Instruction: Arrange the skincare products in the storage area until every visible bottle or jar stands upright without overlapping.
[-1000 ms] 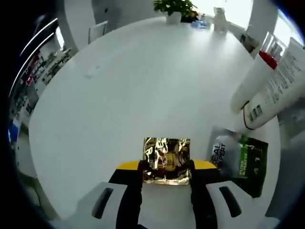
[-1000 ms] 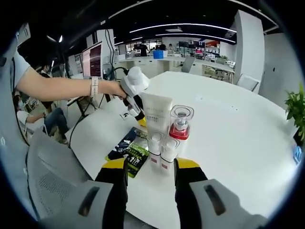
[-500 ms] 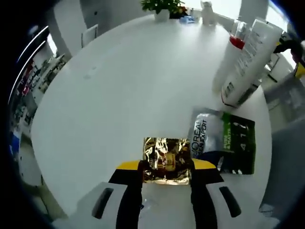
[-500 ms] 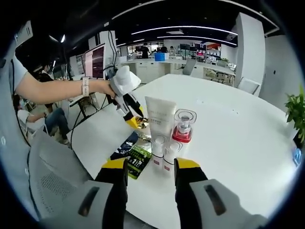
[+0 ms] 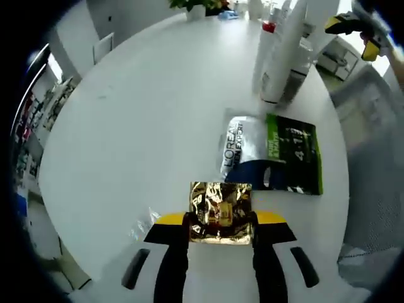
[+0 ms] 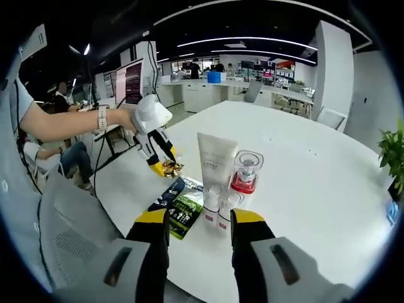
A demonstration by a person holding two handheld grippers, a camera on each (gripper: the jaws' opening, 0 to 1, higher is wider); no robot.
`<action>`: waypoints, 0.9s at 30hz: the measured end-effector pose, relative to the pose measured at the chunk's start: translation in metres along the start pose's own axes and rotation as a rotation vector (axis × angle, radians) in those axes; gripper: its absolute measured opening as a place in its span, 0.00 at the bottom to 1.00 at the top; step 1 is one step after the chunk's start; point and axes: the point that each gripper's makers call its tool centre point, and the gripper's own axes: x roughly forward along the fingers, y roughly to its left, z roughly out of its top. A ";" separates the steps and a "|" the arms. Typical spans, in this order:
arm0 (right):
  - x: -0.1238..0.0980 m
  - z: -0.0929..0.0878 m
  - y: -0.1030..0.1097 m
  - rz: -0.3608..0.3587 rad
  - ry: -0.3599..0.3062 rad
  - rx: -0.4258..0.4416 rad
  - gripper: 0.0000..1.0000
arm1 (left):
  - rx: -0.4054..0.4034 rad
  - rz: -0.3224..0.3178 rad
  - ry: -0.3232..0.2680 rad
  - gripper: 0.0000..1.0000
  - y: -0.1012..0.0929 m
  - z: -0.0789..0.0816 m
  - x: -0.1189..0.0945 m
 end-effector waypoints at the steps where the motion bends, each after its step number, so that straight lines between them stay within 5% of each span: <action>1: 0.000 0.000 0.001 0.002 0.000 -0.001 0.39 | 0.003 -0.007 0.001 0.37 -0.002 -0.002 0.001; 13: -0.002 0.002 0.002 0.001 0.000 -0.008 0.39 | 0.056 -0.075 0.031 0.37 -0.009 -0.012 0.019; 27: 0.000 0.001 0.002 0.006 0.009 -0.007 0.39 | 0.093 -0.074 0.009 0.38 -0.004 -0.012 0.023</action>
